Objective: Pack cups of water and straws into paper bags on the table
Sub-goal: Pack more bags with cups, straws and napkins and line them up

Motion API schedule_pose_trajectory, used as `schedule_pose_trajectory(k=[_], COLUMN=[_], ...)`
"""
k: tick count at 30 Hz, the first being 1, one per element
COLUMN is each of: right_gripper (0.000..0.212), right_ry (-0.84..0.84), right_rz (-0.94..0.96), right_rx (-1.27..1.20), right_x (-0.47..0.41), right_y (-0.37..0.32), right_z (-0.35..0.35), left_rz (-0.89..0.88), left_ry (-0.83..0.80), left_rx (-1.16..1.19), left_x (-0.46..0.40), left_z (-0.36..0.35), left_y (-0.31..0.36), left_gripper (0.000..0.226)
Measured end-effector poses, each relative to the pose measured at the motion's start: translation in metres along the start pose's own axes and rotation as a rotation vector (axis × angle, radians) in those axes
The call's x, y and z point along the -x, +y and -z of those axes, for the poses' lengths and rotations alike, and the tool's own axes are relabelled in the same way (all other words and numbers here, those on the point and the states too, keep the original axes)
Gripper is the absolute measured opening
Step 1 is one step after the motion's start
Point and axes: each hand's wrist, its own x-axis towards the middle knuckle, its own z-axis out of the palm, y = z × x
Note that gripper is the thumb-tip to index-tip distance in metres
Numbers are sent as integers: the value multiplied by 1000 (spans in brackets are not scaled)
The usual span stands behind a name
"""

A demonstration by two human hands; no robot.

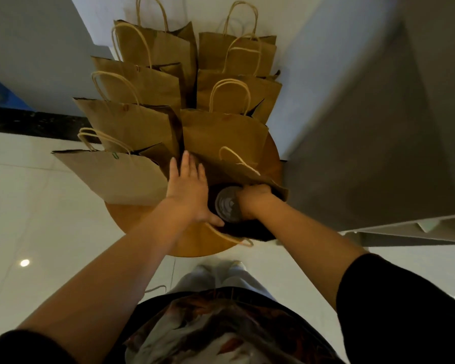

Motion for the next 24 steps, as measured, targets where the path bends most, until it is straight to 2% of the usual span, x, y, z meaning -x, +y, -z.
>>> schedule_pose_trajectory(k=[2, 3, 7, 10, 13, 17, 20, 24], right_gripper=[15, 12, 30, 33, 31, 26, 24, 24], right_ry=[37, 77, 292, 409, 534, 646, 683, 732], right_rz=[52, 71, 60, 35, 22, 4, -12, -50], right_rx=[-56, -92, -160, -198, -295, -349, -361, -431], right_x=[18, 27, 65, 88, 107, 131, 150, 185], right_y=[13, 20, 45, 51, 52, 59, 69, 97], right_z=[0, -1, -10, -21, -26, -25, -29, -56], left_rz=[65, 93, 136, 108, 51, -59, -163, -311], left_ry=[-23, -28, -43, -45, -14, 240, 412, 481], left_rx=[20, 27, 43, 32, 126, 168, 179, 189], left_x=[-4, -5, -3, 6, 22, 62, 88, 109], left_z=[3, 4, 12, 26, 51, 90, 108, 118], left_y=[-3, -3, 4, 14, 22, 45, 74, 125], left_gripper=[137, 135, 119, 102, 72, 28, 20, 17])
